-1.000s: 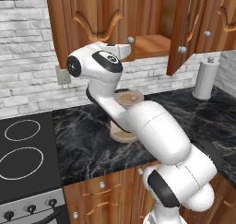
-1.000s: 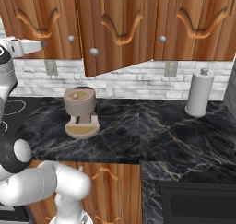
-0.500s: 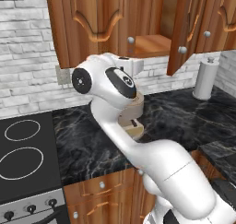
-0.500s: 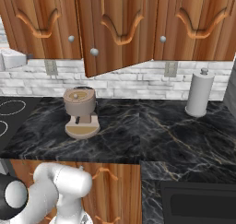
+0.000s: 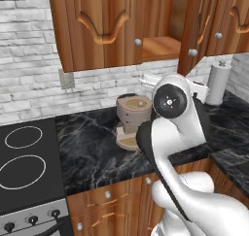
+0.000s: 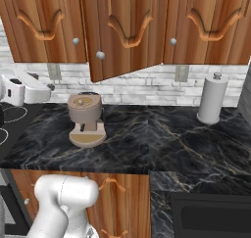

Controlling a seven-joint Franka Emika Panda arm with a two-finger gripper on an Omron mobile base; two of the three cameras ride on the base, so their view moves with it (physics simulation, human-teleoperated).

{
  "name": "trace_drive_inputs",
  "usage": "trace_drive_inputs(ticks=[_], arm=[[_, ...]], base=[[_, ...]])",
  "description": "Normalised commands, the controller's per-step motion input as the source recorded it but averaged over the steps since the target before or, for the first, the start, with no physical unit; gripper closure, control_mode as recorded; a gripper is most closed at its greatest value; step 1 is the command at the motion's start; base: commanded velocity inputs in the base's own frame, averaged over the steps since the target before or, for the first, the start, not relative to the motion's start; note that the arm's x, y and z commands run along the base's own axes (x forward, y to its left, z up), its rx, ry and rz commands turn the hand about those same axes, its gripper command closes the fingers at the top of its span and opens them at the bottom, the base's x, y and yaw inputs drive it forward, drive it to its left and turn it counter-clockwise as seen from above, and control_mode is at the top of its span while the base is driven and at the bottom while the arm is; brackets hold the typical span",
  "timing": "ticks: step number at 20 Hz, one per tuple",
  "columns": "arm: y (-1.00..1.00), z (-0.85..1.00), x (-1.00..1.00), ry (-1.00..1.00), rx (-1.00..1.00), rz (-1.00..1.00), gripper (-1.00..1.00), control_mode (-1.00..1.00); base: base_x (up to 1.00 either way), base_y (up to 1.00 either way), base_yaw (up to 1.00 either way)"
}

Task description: Close all open cabinet doors.

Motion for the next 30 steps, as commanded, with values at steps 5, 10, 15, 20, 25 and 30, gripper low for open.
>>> trace_drive_inputs(ticks=[5,10,15,20,25,30], arm=[[-0.81,-0.13,-1.0,0.07,0.15,0.02,-1.0,-1.0],[-1.0,0.19,-1.0,0.04,0.22,0.0,-1.0,-1.0],[-0.92,0.69,-0.68,0.0,0.17,0.12,-1.0,-1.0],[-0.42,0.27,0.11,-0.01,0.19,0.33,-1.0,-1.0],[-0.09,0.0,0.74,0.0,0.23,0.33,-1.0,-1.0],[0.07,-0.11,0.68,-0.03,0.03,0.09,-1.0,-1.0]], base=[[0.0,0.0,0.0],[0.0,0.0,0.0],[0.0,0.0,0.0],[0.0,0.0,0.0],[0.0,0.0,0.0],[0.0,0.0,0.0]])
